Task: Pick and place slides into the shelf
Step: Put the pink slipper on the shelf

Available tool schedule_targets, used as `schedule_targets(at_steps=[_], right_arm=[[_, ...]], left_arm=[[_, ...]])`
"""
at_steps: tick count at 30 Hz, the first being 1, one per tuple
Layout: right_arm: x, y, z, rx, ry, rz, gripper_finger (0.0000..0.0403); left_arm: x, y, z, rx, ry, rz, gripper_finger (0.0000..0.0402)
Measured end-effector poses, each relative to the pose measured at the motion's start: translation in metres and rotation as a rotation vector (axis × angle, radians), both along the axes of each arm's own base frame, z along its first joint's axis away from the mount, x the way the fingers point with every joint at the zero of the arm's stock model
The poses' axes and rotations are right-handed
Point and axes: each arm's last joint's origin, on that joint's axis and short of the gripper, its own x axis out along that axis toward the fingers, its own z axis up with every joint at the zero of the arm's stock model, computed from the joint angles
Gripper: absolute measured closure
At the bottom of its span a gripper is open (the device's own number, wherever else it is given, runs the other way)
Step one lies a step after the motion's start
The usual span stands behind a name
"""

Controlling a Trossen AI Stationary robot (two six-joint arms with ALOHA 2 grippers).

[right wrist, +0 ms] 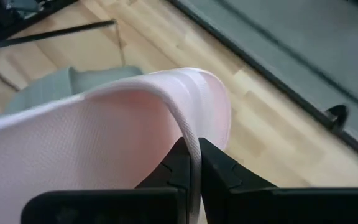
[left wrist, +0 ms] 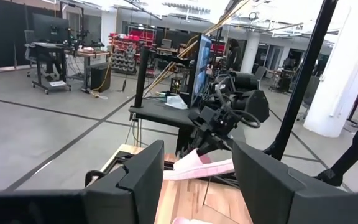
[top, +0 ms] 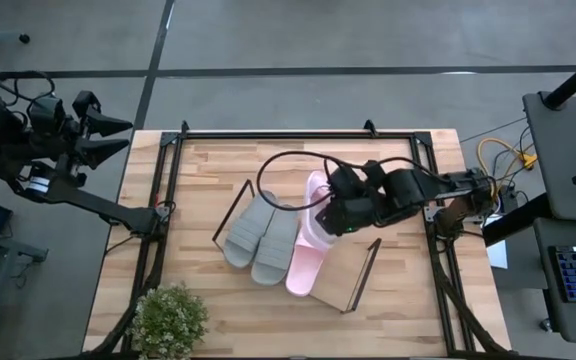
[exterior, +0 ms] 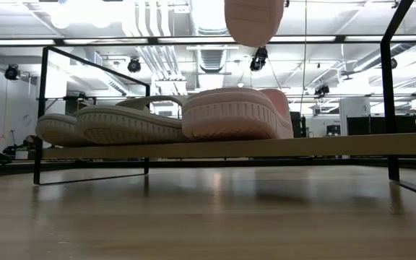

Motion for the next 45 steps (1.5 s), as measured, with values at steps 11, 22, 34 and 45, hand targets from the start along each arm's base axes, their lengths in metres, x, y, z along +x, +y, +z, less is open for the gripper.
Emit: schedule_targets(at_steps=[11, 22, 34, 45], right_arm=[[0.0, 0.013, -0.014, 0.166, 0.035, -0.014, 0.0392], [-0.001, 0.033, -0.053, 0.209, 0.193, 0.005, 0.0392], [-0.011, 0.051, -0.1, 0.168, 0.351, -0.012, 0.0392], [-0.014, 0.057, -0.104, 0.15, 0.387, 0.036, 0.0392]], left_arm=[[-0.008, 0.002, -0.002, -0.028, -0.016, 0.0, 0.0226], [-0.009, 0.002, -0.002, -0.019, -0.014, -0.001, 0.0226], [-0.008, 0.001, -0.002, 0.002, -0.009, -0.002, 0.0226], [-0.01, 0.002, -0.002, 0.007, -0.013, -0.001, 0.0226]])
